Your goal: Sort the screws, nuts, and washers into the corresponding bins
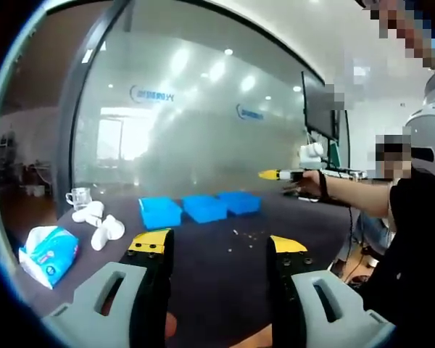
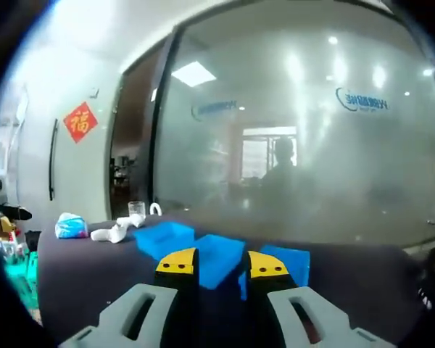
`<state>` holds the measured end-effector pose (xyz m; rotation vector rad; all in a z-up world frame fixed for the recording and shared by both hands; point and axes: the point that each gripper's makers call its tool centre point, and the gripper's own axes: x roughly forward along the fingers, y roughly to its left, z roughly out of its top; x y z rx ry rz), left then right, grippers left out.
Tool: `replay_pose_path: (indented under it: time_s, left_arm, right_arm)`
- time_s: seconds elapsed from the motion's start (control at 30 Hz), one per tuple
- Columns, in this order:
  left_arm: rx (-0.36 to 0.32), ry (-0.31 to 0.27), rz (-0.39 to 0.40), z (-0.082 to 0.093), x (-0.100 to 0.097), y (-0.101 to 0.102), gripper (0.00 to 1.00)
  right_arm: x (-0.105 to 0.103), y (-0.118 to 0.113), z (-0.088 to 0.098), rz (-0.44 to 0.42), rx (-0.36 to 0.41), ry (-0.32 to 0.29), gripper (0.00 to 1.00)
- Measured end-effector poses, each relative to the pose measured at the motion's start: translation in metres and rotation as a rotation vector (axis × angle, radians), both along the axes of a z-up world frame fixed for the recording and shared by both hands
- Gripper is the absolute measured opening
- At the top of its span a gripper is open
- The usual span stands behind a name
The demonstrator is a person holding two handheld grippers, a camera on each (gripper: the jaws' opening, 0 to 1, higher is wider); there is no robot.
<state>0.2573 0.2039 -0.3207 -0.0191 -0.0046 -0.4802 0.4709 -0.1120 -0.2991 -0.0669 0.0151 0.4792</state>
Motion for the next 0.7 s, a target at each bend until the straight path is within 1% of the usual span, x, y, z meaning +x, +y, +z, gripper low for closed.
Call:
replay_pose_path:
  time_s: [0.13, 0.17, 0.2, 0.23, 0.4, 0.5, 0.53, 0.7]
  left_arm:
    - [0.007, -0.002, -0.009, 0.001, 0.0, -0.003, 0.5]
    - [0.008, -0.003, -0.011, 0.002, -0.001, -0.004, 0.5]
    - [0.009, -0.002, -0.012, 0.002, -0.001, -0.005, 0.5]
    - [0.011, -0.002, -0.013, 0.002, -0.001, -0.005, 0.5]
    - [0.018, -0.001, -0.014, 0.002, -0.001, -0.007, 0.5]
    - [0.027, 0.0, -0.015, 0.002, 0.0, -0.008, 0.5]
    - [0.027, 0.0, -0.015, 0.002, 0.001, -0.008, 0.5]
    - [0.034, 0.003, -0.023, 0.001, 0.006, -0.011, 0.5]
  right_arm:
    - [-0.031, 0.002, -0.002, 0.033, -0.024, -0.011, 0.21]
    - [-0.036, 0.002, -0.003, 0.037, -0.03, -0.011, 0.22]
    - [-0.046, 0.001, -0.005, 0.043, -0.035, -0.012, 0.22]
    - [-0.054, -0.001, -0.004, 0.048, -0.03, -0.015, 0.22]
    - [-0.078, -0.014, -0.01, 0.064, -0.012, -0.013, 0.23]
    - [-0.094, -0.02, -0.015, 0.085, 0.007, 0.006, 0.26]
    - [-0.1, -0.024, -0.017, 0.085, 0.01, 0.007, 0.26]
    - [-0.119, -0.04, -0.023, 0.078, 0.029, 0.019, 0.26]
